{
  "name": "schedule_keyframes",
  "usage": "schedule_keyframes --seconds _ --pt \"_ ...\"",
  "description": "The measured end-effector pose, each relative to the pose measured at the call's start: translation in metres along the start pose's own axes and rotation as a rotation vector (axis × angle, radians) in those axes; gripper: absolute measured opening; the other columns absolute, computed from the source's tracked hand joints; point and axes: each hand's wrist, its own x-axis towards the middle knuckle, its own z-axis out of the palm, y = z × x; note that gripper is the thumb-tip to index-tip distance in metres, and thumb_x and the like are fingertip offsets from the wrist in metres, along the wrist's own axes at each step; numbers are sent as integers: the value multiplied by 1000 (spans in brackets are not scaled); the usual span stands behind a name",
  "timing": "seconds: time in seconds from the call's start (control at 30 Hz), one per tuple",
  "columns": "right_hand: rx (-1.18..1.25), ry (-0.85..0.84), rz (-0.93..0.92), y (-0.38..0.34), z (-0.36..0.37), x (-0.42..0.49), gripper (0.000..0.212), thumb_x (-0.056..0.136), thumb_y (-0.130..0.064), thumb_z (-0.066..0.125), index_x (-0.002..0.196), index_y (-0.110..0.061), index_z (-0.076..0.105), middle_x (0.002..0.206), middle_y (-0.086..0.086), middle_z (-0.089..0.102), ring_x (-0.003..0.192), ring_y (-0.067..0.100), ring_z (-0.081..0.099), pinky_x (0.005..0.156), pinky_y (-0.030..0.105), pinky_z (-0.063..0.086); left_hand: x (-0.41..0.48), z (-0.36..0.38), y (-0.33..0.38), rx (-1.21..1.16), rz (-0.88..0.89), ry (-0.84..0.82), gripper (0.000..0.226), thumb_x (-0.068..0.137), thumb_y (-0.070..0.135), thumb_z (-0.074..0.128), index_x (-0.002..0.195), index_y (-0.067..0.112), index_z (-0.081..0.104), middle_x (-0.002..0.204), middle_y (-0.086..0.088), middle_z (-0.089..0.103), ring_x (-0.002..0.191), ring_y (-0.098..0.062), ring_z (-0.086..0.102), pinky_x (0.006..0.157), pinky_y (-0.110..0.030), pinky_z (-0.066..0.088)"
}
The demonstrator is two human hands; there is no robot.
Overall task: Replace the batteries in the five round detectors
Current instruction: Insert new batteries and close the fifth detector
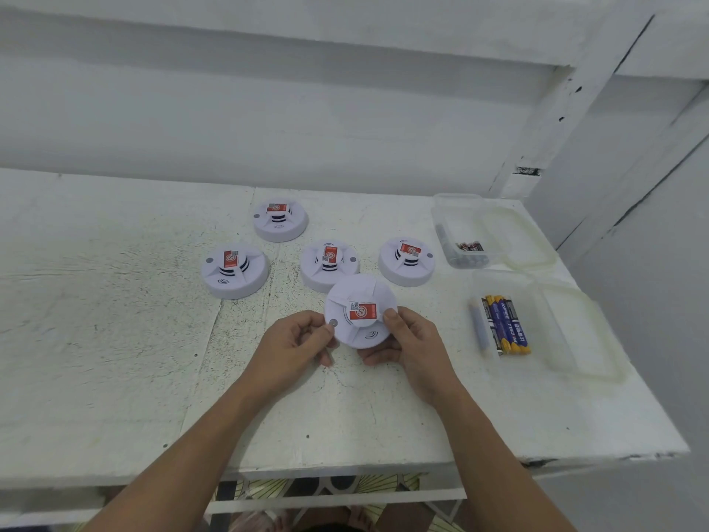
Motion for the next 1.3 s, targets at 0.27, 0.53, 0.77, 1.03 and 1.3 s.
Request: schedule_keyframes --seconds 0.27,0.53,0.77,1.03,1.3 --pt "-4 3 5 1 0 1 43 90 -37 51 107 0 64 90 21 71 75 38 68 64 38 58 -1 0 1 18 11 -1 35 72 46 66 84 13 71 74 -16 67 59 -26 58 68 -41 52" --pt "-8 6 -1 1 -1 1 41 90 -37 51 107 -1 64 91 21 71 76 39 68 65 39 58 -2 2 3 5 5 2 34 71 46 66 82 13 71 74 -17 66 58 -26 58 67 -40 50" --pt "-21 15 1 0 0 1 40 91 -35 50 106 -1 64 90 21 71 76 39 68 65 40 58 -3 1 4 57 18 8 35 73 49 65 84 17 71 73 -15 67 60 -25 60 72 -47 52" --pt "-25 18 6 0 -1 1 38 92 -34 50 106 -1 64 91 21 71 78 42 68 66 41 58 -5 2 6 63 12 22 32 72 48 64 83 19 71 74 -14 68 61 -25 61 73 -47 53" --pt "-7 62 45 0 2 4 30 97 -24 49 103 0 65 90 22 71 75 40 67 64 40 58 -3 2 12 60 -48 23 34 77 41 68 86 9 71 78 -19 68 65 -28 62 77 -48 53"
